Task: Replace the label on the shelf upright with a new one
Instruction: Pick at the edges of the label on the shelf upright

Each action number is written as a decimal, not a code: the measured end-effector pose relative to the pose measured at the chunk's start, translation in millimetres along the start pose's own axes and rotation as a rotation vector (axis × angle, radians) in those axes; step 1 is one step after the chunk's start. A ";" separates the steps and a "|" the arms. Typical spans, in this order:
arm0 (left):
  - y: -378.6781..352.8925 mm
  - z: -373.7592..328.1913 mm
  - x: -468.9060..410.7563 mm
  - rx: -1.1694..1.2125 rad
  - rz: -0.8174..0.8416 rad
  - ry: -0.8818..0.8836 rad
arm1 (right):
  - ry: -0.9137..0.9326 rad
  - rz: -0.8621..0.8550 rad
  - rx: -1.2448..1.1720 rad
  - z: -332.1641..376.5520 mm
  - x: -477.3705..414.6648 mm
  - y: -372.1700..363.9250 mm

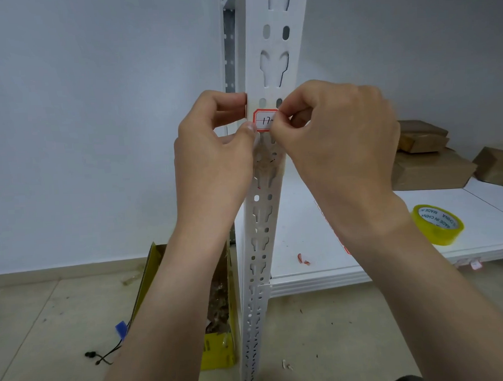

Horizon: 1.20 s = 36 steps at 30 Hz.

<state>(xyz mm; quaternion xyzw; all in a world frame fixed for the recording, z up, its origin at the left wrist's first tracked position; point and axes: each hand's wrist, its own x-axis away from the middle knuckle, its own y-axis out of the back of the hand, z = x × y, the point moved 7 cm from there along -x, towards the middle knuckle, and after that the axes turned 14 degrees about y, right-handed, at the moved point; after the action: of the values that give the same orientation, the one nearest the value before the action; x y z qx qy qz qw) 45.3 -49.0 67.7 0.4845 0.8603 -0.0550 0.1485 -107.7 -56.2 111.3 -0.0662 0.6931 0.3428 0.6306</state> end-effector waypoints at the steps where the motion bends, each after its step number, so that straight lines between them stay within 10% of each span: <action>1: -0.1 0.0 0.0 0.001 0.000 -0.001 | -0.003 0.016 0.003 -0.1 -0.2 -1.4; 36: -0.4 -2.2 1.5 0.011 0.004 -0.008 | 0.190 -0.118 -0.127 -4.7 9.5 -6.3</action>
<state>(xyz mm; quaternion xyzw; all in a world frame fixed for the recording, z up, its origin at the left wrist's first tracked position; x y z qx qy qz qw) 43.8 -47.5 69.3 0.4868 0.8585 -0.0612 0.1493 -110.2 -60.4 99.9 -0.1791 0.7215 0.3405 0.5757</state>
